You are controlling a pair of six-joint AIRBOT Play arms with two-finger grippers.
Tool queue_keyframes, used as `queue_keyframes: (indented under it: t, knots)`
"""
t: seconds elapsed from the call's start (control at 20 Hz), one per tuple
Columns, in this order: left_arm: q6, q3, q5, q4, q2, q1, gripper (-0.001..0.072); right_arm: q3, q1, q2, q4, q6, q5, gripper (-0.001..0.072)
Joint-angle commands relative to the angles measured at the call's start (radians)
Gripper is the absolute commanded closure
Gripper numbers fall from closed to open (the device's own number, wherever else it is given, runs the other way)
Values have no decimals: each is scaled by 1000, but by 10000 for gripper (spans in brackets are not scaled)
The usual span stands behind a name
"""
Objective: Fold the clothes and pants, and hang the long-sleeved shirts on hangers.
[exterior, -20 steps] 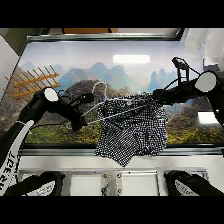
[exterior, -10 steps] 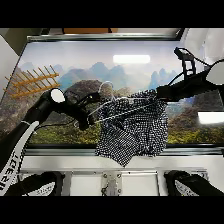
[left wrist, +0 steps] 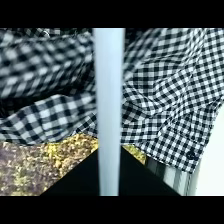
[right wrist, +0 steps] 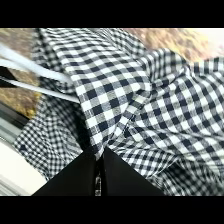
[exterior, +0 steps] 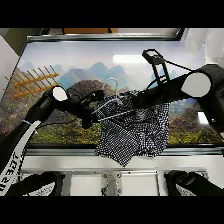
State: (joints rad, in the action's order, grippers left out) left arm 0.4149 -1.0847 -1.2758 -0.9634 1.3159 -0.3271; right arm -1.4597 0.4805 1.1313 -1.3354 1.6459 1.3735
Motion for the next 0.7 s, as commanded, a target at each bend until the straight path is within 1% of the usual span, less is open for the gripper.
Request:
queue_keyframes:
  t: [0.0,0.15,0.5,0.55,0.6,0.65]
  knots:
    - [0,22,-7,22,0,-2,692,-1,104,2,0,8,-116,690]
    - [0,19,-6,24,0,-2,692,-1,155,19,1,35,-172,690]
    - [1,18,-7,24,0,-2,692,-1,194,56,4,34,-170,689]
    - [1,18,-6,24,0,-2,692,-1,194,56,4,34,-170,676]
    - [1,18,-7,23,0,-2,692,-1,194,56,12,34,-170,600]
    - [1,18,-7,23,0,-2,692,-1,194,56,16,34,-170,382]
